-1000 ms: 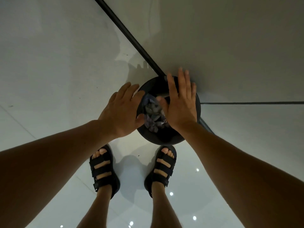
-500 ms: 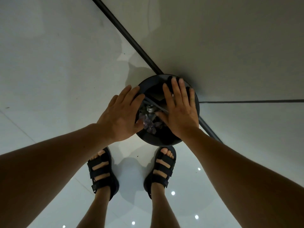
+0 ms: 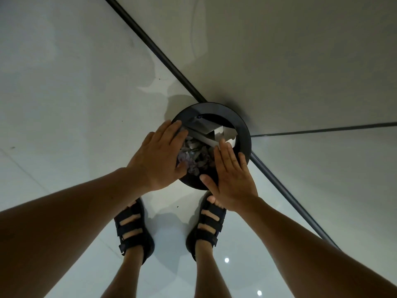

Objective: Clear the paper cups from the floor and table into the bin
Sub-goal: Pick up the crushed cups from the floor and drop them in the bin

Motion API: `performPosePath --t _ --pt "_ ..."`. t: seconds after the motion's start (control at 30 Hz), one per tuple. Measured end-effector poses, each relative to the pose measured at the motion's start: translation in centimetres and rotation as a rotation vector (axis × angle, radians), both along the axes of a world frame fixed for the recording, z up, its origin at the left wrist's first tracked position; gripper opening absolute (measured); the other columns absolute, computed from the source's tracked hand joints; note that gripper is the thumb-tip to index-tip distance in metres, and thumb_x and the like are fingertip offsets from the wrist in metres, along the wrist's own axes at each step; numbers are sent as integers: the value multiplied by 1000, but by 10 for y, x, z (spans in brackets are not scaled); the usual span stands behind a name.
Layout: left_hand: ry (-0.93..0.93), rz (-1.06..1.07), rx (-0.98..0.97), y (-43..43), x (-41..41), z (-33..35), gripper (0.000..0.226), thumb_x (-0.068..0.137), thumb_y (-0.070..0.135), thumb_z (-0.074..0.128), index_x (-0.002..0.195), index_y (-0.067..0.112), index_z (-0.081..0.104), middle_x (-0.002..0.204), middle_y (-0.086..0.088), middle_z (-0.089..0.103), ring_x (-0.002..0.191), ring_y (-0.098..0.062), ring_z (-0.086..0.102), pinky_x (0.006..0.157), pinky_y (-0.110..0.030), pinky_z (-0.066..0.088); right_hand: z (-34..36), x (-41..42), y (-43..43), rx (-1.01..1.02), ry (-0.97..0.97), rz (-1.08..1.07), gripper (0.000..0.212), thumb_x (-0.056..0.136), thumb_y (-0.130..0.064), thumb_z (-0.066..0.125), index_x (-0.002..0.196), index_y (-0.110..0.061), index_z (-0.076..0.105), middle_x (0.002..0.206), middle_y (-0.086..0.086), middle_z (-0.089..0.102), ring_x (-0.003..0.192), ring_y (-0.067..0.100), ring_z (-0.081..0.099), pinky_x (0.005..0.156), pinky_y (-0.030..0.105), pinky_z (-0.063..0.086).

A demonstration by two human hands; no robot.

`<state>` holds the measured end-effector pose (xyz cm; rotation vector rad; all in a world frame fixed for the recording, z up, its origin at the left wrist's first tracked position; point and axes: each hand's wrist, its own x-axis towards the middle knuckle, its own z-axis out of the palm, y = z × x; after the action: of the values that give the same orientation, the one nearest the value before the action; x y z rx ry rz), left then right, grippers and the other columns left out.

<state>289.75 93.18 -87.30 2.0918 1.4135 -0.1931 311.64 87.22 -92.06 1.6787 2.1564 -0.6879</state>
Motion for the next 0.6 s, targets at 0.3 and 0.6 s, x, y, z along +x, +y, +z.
performPosePath --t 0.3,0.6 --pt "50 -76 -18 -1 6 17 74 91 47 44 150 13 18 160 -10 7 148 -27 0 116 -44 18 19 6 10 -67 69 -56 84 87 -76 -5 154 -26 -11 163 -1 -16 146 14 -21 114 38 -18" --pt "32 -146 51 18 5 148 74 90 46 45 151 14 20 159 -10 12 147 -27 4 115 -46 20 166 5 -5 -46 -8 -315 79 89 -75 7 152 -33 -15 155 -4 -31 143 18 -29 119 45 -10"
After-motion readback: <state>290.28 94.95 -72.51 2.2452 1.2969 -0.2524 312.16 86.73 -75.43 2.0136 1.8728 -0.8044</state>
